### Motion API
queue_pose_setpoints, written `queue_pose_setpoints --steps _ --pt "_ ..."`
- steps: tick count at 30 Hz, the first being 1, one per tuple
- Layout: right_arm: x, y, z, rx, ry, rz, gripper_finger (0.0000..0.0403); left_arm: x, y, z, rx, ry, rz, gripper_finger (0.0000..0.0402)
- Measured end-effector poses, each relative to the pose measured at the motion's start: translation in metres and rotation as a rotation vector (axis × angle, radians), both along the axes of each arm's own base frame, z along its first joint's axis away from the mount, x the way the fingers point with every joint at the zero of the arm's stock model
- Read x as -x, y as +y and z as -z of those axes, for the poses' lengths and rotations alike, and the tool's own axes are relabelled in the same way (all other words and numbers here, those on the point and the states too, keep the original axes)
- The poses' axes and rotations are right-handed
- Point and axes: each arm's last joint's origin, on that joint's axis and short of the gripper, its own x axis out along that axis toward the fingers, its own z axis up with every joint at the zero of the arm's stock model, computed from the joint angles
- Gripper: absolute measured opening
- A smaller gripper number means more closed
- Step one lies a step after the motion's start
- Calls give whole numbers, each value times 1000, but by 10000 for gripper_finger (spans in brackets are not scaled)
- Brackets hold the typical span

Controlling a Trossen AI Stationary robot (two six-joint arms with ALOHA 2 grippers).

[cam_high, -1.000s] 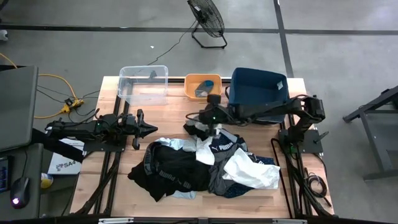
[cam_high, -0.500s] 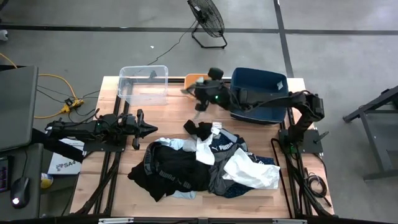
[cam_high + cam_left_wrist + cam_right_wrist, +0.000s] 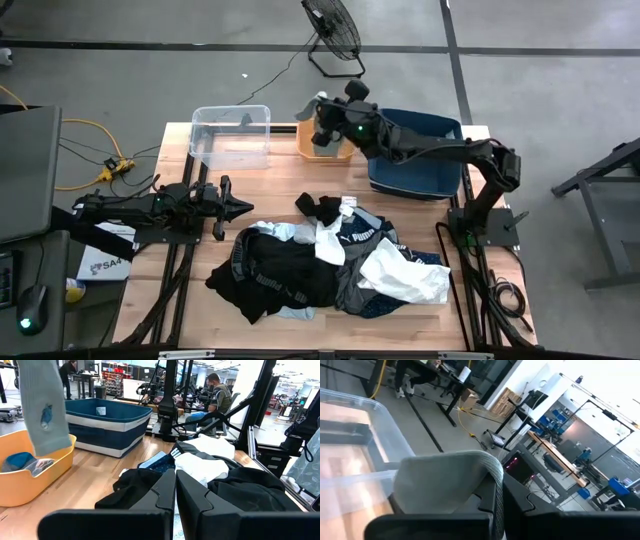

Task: Pick & Place Cloths
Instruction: Put the gray sock into the yellow bin

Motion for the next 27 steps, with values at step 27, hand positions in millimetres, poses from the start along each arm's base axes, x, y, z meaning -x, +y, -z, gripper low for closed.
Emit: queue_pose_setpoints --steps 27 --pt "2 -78 62 -180 173 -109 3 0 0 0 0 0 0 12"
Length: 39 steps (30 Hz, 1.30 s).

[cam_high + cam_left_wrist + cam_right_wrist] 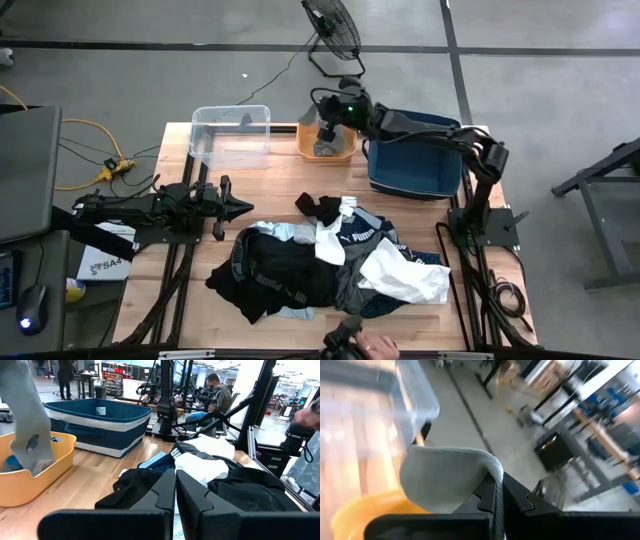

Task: Pick & Place Cloths
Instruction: Put the gray sock into the yellow bin

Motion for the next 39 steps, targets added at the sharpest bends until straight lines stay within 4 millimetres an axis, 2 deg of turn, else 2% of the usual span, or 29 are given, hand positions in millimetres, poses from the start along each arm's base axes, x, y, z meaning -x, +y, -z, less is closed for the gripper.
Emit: queue_pose_setpoints --steps 5,10,14,22,29,39 --pt "1 -5 21 -151 15 80 3 0 0 0 0 0 0 12" --pt "5 -3 30 -400 -88 204 4 0 0 0 0 0 0 12" --pt "5 0 32 -566 -175 228 4 0 0 0 0 0 0 12" --pt "-1 -11 59 -771 -279 344 4 0 0 0 0 0 -1 12" --pt "-6 -23 89 -864 -309 422 4 0 0 0 0 0 -1 12" --pt "-10 -22 96 -868 -294 407 11 0 0 0 0 0 0 12"
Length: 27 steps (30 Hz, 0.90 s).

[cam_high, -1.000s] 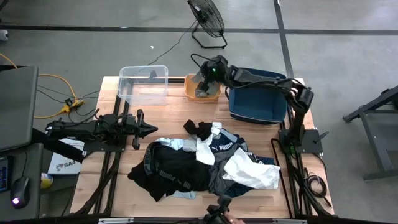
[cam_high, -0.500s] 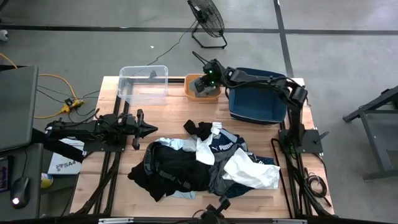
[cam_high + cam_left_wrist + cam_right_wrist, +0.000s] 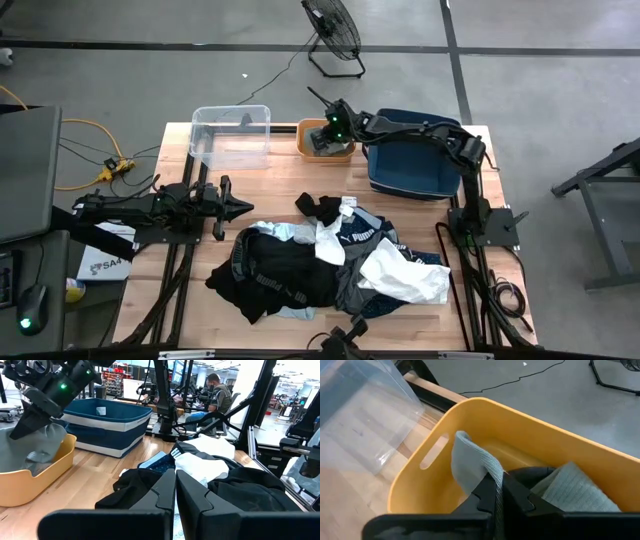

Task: Pick & Place Cloths
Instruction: Put the gray sock into the yellow bin

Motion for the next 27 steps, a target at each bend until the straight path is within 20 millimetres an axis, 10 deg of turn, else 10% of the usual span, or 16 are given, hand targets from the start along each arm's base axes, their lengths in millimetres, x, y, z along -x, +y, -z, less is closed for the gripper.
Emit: queue_pose_setpoints --steps 16,27 --pt "4 1 -22 35 -50 -21 195 0 0 0 0 1 2 12" --pt "25 16 -73 91 -73 -55 174 0 0 0 0 0 1 12"
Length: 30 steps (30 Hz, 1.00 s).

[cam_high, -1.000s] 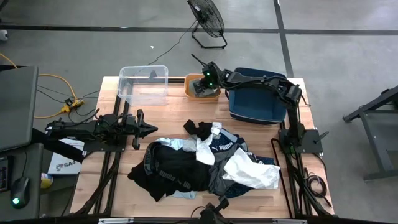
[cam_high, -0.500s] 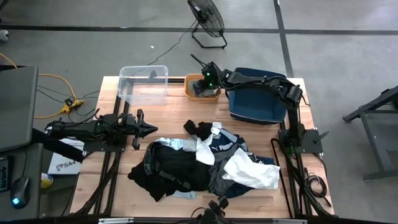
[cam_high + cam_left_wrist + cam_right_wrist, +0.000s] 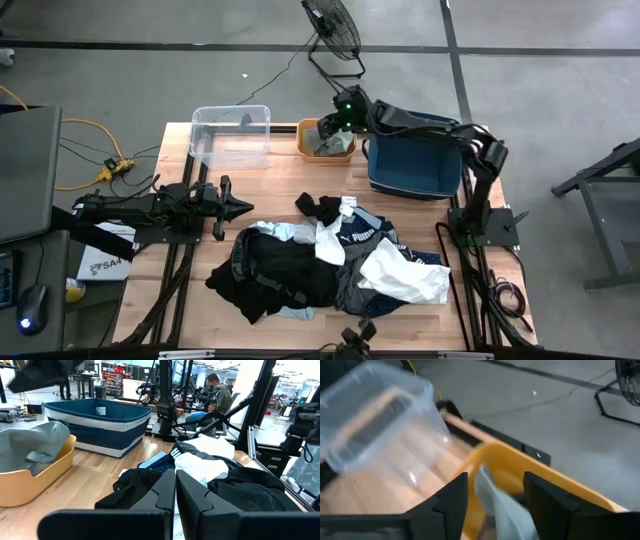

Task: Pick & Place Cloths
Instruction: Put the gray sock into the yellow bin

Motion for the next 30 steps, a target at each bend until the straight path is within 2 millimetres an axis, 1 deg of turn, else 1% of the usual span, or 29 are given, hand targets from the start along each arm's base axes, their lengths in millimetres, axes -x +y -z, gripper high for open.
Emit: queue_pose_setpoints --steps 2,4,8,9,13,15,17,19,21,25,28,30 --pt "3 8 -2 -19 46 -17 146 0 0 0 0 0 0 12" --pt "6 16 -4 -35 92 -39 108 0 0 0 0 0 0 12" --pt "7 32 2 -61 195 -110 22 0 0 0 0 0 0 12" --pt "7 36 4 -73 224 -136 13 0 0 0 0 0 0 12" --pt "7 49 12 -107 314 -169 4 0 0 0 0 0 0 12" --pt "8 50 16 -124 346 -171 3 0 0 0 0 0 0 12" --pt "5 49 21 -126 350 -171 3 0 0 0 0 0 0 12" --pt "4 44 27 -130 357 -161 3 0 0 0 0 0 0 12" --pt "0 41 37 -128 382 -144 3 0 0 0 0 0 0 12" --pt "-5 26 54 -101 389 -82 3 0 0 0 0 0 0 12" --pt "-8 12 59 -77 337 -45 3 0 0 0 0 0 0 12" --pt "-8 3 56 -55 283 -14 3 0 0 0 0 -1 0 12"
